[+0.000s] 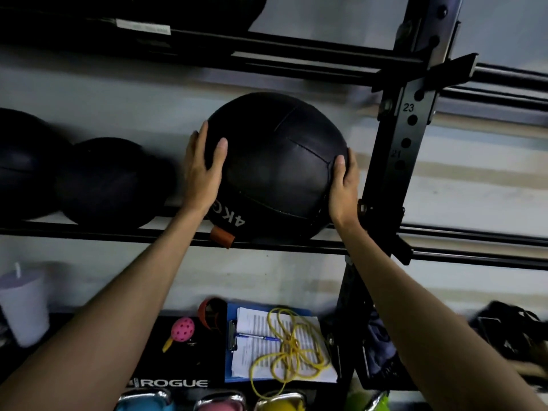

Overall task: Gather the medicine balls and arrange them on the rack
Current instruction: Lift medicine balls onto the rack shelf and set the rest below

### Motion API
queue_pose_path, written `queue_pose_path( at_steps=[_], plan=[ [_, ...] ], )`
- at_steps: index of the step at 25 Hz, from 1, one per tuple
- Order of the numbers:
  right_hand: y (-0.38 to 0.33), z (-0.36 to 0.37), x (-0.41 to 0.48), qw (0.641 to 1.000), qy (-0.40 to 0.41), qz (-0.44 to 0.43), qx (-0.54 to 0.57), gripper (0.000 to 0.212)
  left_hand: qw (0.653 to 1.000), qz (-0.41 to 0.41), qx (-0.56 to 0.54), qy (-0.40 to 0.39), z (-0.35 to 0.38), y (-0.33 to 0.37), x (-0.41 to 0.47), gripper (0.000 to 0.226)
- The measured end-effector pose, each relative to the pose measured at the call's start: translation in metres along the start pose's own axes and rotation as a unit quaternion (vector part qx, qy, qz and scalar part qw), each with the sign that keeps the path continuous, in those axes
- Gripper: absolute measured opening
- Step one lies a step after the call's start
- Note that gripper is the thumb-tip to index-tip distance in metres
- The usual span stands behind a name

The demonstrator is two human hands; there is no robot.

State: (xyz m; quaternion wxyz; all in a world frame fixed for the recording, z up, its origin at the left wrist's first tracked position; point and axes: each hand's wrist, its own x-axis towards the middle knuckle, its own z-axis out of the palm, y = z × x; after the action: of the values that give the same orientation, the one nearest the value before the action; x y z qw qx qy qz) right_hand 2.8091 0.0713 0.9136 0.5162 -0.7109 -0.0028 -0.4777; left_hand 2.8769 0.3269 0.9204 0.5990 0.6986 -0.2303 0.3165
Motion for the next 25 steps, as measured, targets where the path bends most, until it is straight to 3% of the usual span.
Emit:
queue_pose_path(
  at_steps=[8, 12, 14, 17, 21, 25],
  plan=[
    [-0.005, -0.020, -0.024, 0.999, -0.034, 0.023, -0.035, 0.059, 0.998, -0.005, 0.024, 0.053, 0.007, 0.013, -0.032, 0.058],
    [0.006, -0.062, -0.071, 0.989, -0.086, 0.019, -0.117, 0.042, 0.979, 0.091, 0.152, 0.099, 0.020, 0.019, -0.099, 0.055],
    [0.016, -0.091, -0.097, 0.978, -0.105, 0.008, -0.179, 0.029, 0.963, 0.157, 0.201, 0.083, 0.040, 0.029, -0.142, 0.045],
    [0.036, -0.142, -0.141, 0.944, -0.187, 0.008, -0.271, 0.021, 0.957, 0.185, 0.224, 0.009, 0.085, 0.047, -0.211, 0.034],
    [0.064, -0.237, -0.202, 0.872, -0.297, 0.047, -0.386, 0.020, 0.957, 0.090, 0.222, -0.164, 0.157, 0.071, -0.310, 0.025],
    [0.094, -0.342, -0.265, 0.837, -0.333, 0.131, -0.413, 0.022, 0.908, 0.006, 0.229, -0.351, 0.230, 0.087, -0.407, 0.017]
  ],
)
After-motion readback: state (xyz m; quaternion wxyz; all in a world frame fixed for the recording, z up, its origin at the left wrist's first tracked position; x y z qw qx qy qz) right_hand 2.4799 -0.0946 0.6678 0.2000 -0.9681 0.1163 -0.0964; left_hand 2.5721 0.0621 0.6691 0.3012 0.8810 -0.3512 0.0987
